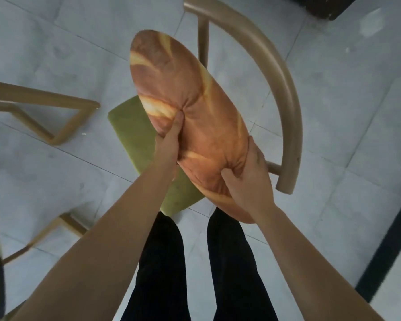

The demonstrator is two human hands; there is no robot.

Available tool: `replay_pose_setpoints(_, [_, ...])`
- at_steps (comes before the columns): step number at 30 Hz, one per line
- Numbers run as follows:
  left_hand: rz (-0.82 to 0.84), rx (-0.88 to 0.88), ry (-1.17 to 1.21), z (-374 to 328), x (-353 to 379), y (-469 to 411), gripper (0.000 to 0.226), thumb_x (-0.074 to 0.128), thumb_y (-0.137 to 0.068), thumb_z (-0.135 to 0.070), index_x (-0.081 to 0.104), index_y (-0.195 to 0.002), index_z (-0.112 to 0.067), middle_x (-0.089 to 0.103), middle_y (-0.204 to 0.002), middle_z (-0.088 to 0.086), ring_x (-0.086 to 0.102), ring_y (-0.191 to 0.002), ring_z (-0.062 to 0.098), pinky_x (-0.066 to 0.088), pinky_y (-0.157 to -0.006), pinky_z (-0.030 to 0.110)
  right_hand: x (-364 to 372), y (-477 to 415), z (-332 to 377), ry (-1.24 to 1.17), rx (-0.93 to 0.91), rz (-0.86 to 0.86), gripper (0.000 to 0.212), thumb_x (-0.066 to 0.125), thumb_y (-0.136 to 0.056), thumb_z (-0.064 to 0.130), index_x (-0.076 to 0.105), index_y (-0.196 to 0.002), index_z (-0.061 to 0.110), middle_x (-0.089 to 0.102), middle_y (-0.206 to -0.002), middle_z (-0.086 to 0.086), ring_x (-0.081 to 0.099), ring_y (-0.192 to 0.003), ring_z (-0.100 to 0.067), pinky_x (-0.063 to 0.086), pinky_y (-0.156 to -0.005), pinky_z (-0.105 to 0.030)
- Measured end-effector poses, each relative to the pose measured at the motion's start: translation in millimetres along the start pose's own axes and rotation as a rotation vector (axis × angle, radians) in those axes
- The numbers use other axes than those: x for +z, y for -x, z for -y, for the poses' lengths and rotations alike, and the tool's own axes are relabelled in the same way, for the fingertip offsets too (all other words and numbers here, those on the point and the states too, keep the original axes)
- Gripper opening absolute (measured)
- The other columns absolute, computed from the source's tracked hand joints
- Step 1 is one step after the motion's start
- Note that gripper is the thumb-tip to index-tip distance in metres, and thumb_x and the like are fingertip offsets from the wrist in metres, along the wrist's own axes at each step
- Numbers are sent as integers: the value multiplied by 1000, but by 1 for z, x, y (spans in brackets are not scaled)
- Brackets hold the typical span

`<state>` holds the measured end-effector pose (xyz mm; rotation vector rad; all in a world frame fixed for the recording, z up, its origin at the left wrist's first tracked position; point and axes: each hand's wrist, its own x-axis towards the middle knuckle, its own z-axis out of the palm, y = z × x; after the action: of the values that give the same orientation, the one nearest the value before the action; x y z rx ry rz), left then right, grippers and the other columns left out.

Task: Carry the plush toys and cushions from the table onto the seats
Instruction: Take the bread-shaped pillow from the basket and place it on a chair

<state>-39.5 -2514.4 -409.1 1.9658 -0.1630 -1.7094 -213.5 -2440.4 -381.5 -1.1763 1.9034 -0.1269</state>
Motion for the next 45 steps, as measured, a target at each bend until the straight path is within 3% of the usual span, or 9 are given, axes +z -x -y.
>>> replay_pose_setpoints(4, [-83,144,-69,-15,10,6,103,72,-68,-79,45,-151,-23,60,-136,-13,57,-127,15,44,-112,41,-18,-9,10,-104,34,-31,92,54,-79,44,17,-161,27,39,-159,-4,42,-143,-27,37,-114,-44])
replay_pose_setpoints(10, [54,199,-218,-5,23,-11,115,37,-65,-97,7,-162,-41,24,-169,-1,25,-154,28,25,-123,57,-25,-36,11,-194,91,-60,83,56,-90,16,16,-163,24,31,-163,-4,35,-148,-26,33,-119,-45])
replay_pose_setpoints(16, [42,86,47,-3,7,-23,141,82,-59,-73,-2,-163,-29,31,-165,-3,31,-151,23,30,-121,50,-7,-42,17,-18,60,-88,70,45,-99,19,16,-163,17,40,-152,-17,44,-136,-38,38,-114,-55])
replay_pose_setpoints(19, [25,73,39,-8,8,-20,128,81,-56,-80,29,-158,-23,51,-151,-3,50,-138,22,42,-114,47,-5,-40,19,-32,34,-134,67,41,-98,20,21,-162,18,46,-148,-16,46,-134,-34,37,-113,-53])
replay_pose_setpoints(26, [-22,26,-252,18,8,-16,117,60,-75,-84,-4,-162,-39,5,-170,8,6,-156,34,17,-121,59,-3,-51,19,-13,169,-59,66,40,-97,13,24,-161,22,46,-150,-13,48,-135,-34,38,-115,-50])
replay_pose_setpoints(30, [143,33,-100,17,-11,-27,143,79,-54,-82,-8,-160,-43,7,-169,1,11,-156,30,23,-123,56,-17,-68,55,-90,223,-155,69,38,-94,2,31,-159,25,39,-160,-5,36,-148,-29,30,-122,-46])
replay_pose_setpoints(37, [252,28,-195,54,-16,-40,166,89,-37,-75,-32,-148,-49,-15,-170,-7,-2,-158,26,17,-124,62,6,-123,181,587,-913,-160,63,39,-102,52,37,-156,20,31,-164,-17,29,-152,-35,25,-123,-55])
replay_pose_setpoints(41, [181,28,-179,63,-3,-51,155,92,-53,-63,-32,-146,-56,-17,-169,-4,-7,-156,30,12,-122,64,47,-185,206,1298,-918,-13,99,36,-81,89,25,-160,32,6,-171,-19,3,-154,-52,5,-116,-78])
replay_pose_setpoints(45, [172,5,-183,60,-6,-55,148,90,-62,-59,-32,-147,-55,-18,-169,-1,-6,-156,35,12,-122,65,73,-209,219,1417,-695,66,103,35,-78,90,17,-161,33,-1,-171,-16,-5,-153,-54,-2,-117,-76])
